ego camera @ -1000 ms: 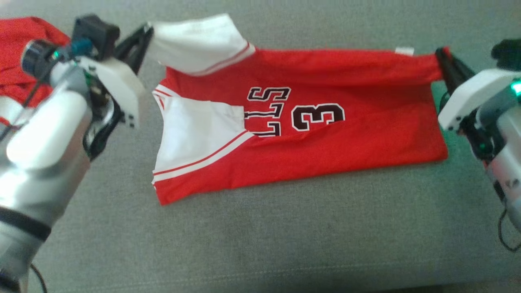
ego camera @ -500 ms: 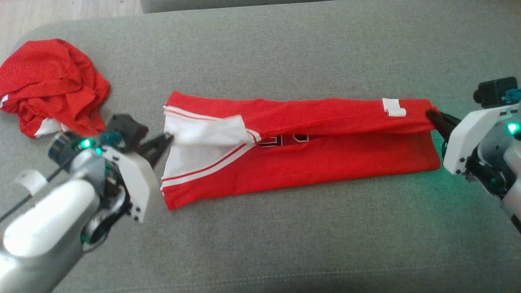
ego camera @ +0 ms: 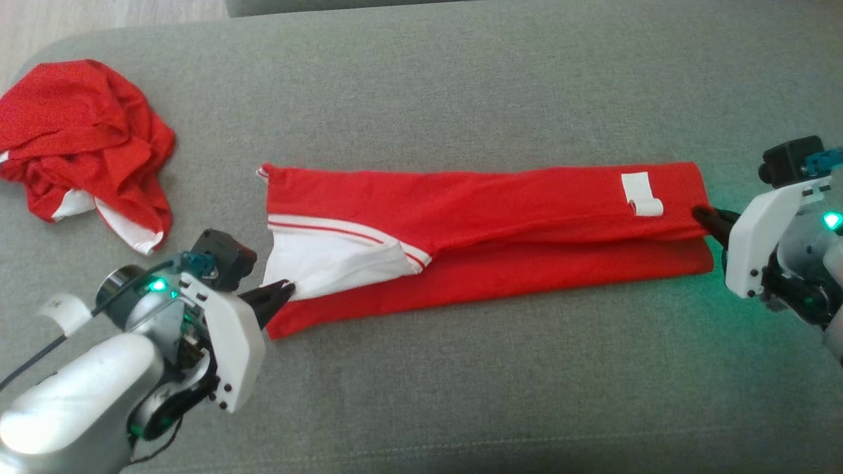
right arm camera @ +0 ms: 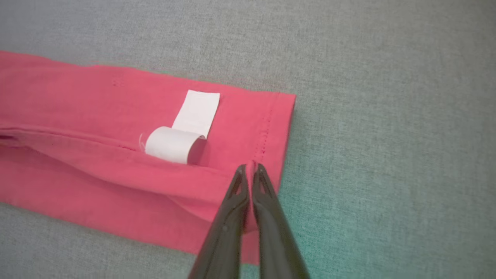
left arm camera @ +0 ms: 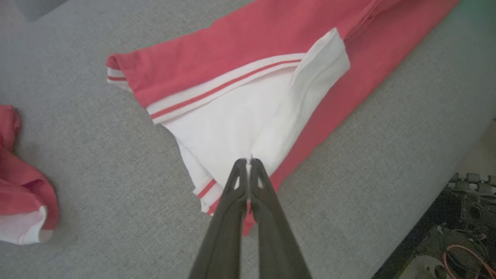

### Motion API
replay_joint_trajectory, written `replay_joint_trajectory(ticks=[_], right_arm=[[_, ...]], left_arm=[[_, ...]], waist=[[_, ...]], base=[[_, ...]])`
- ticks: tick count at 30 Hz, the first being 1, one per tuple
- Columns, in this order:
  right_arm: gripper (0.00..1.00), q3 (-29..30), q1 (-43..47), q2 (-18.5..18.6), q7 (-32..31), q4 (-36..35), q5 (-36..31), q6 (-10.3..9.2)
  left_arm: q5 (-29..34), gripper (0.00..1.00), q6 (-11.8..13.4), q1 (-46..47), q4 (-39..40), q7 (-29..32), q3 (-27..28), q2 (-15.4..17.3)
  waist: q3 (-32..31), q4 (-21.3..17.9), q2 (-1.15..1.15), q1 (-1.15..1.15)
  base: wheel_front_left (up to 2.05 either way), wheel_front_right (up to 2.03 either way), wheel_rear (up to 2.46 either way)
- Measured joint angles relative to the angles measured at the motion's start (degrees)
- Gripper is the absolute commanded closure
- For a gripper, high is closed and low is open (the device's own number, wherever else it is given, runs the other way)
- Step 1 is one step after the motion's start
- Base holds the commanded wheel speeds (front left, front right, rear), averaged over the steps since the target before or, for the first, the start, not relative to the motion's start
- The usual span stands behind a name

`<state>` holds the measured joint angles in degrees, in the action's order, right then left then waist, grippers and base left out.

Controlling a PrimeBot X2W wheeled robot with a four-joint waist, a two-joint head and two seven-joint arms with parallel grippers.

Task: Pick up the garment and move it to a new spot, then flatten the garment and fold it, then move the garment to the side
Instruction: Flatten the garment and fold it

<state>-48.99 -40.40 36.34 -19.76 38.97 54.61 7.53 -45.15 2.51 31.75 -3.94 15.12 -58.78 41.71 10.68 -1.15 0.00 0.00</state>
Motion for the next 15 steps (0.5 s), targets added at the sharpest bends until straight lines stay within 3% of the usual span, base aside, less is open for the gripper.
replay_joint_trajectory(ticks=[2, 4, 6, 8, 9, 12, 15], right_arm=[[1.00, -0.12, 0.00, 0.12, -0.52, 0.23, -0.15, 0.00], [0.00, -0.15, 0.03, 0.12, -1.52, 0.91, -0.15, 0.00], [0.00, 0.27, 0.02, 0.09, -1.59, 1.60, -0.14, 0.00], [0.00, 0.59, 0.05, 0.04, -3.07, 2.08, 0.37, 0.00], [0.00, 0.75, 0.06, 0.04, -3.02, 2.10, 0.34, 0.00], [0.00, 1.46, 0.03, 0.04, -2.37, 2.11, 0.23, 0.00], [0.00, 3.41, -0.01, 0.02, 0.48, 2.20, -0.33, 0.00]], left_arm=[[0.00, 1.00, 0.00, 0.03, -0.09, 0.00, 0.01, 0.21], [-0.13, 1.00, -0.07, 0.02, -0.20, 0.87, -0.19, 0.22], [-0.31, 1.00, -0.57, 0.02, -0.51, 1.59, -0.73, 0.24], [-0.33, 0.17, -0.54, 0.00, -1.30, 2.03, -1.40, 0.24], [-0.34, 0.00, -0.53, 0.00, -1.40, 2.29, -1.48, 0.24], [-0.40, 0.00, -0.25, 0.00, -1.41, 2.34, -1.43, 0.24], [0.25, 0.00, 1.55, 0.01, -1.72, 0.29, -0.79, 0.24]], waist=[[0.12, -0.09, 0.00, 0.00], [0.17, -0.17, 0.00, 0.00], [0.28, -0.30, 0.00, 0.00], [0.31, -0.42, 0.00, 0.00], [0.28, -0.50, 0.00, 0.00], [0.19, -0.62, 0.00, 0.00], [-0.13, -0.76, 0.00, 0.00]], base=[[0.00, 0.00, 0.00], [0.00, 0.00, 0.00], [0.00, 0.00, 0.00], [0.00, 0.00, 0.00], [0.00, 0.00, 0.00], [0.00, 0.00, 0.00], [0.00, 0.00, 0.00]])
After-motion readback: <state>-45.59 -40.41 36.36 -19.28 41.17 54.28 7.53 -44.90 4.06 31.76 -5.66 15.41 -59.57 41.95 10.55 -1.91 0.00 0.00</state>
